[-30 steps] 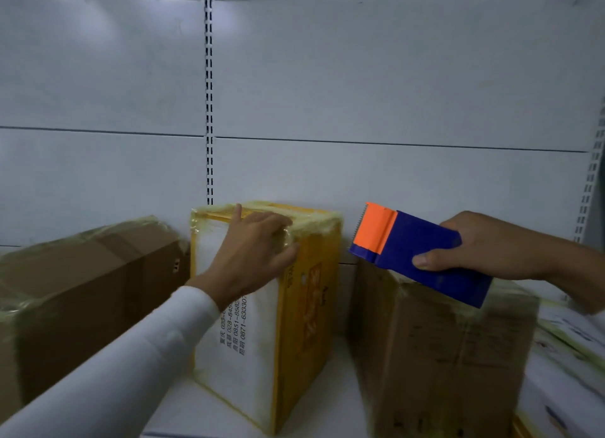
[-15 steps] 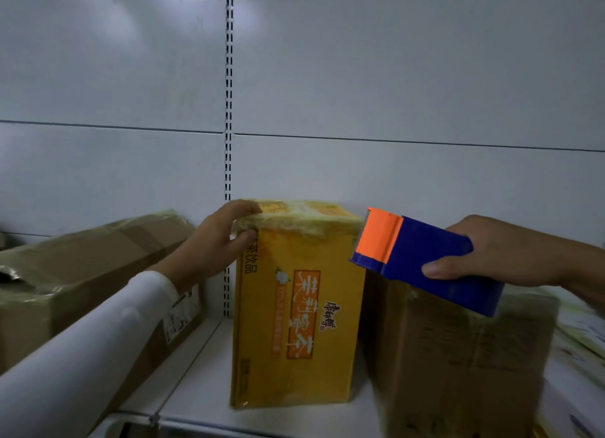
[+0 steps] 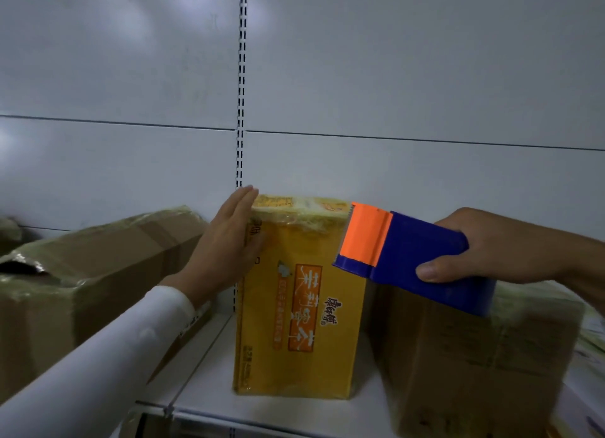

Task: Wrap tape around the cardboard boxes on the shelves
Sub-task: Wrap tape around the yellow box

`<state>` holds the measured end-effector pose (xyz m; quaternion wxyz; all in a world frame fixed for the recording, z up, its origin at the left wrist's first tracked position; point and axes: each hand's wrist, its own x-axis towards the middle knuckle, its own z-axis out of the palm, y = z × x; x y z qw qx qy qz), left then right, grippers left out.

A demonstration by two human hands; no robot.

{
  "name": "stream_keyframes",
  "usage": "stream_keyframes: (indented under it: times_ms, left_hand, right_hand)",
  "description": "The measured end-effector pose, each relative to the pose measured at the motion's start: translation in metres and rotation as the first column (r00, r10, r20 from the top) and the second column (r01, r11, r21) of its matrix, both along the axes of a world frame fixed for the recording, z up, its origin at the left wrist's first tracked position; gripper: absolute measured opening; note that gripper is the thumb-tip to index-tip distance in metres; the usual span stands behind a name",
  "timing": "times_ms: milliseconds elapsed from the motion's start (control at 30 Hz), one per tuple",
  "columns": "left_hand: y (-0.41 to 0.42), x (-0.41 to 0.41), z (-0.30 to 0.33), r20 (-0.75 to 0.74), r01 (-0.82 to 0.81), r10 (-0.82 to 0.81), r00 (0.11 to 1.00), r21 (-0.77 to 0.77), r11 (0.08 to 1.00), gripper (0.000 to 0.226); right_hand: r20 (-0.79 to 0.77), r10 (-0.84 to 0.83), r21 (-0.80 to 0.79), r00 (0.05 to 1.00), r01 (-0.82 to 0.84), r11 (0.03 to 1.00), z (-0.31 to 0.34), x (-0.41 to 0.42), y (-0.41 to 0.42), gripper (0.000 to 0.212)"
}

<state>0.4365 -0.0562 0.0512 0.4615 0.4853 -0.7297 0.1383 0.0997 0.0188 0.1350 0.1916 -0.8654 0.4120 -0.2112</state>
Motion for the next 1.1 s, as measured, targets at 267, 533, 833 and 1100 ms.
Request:
stream_keyframes:
  times_ms: [267,533,833,1100]
  left_hand:
    - [0.044,-0.021,0.001,-0.157,0.534,-0.511,0.845,0.286,0.795,0.053]
    - [0.052,-0.014,-0.005,-0.398,0.703,-0.588,0.704,0.274,0.657,0.027]
    - [0.045,-0.006,0.002,-0.436,0.622,-0.502,0.747,0.193,0.759,0.014]
    - [0.018,0.054,0.034,-0.578,0.472,-0.338,0.743,0.095,0.876,0.008]
  right_hand:
    - [-0.064,0.063,0.025,0.996,-0.061,0.998,-0.015,0.033,-0.014,0.030]
    - [-0.099,0.111,0.050,0.989,-0.106,0.993,-0.025,0.054,-0.024,0.031]
    - [-0.132,0.160,0.124,0.978,-0.144,0.982,-0.017,0.068,-0.033,0.029]
    - [-0.251,-0.039,0.125,0.967,0.073,0.990,0.038,0.032,-0.041,0.060]
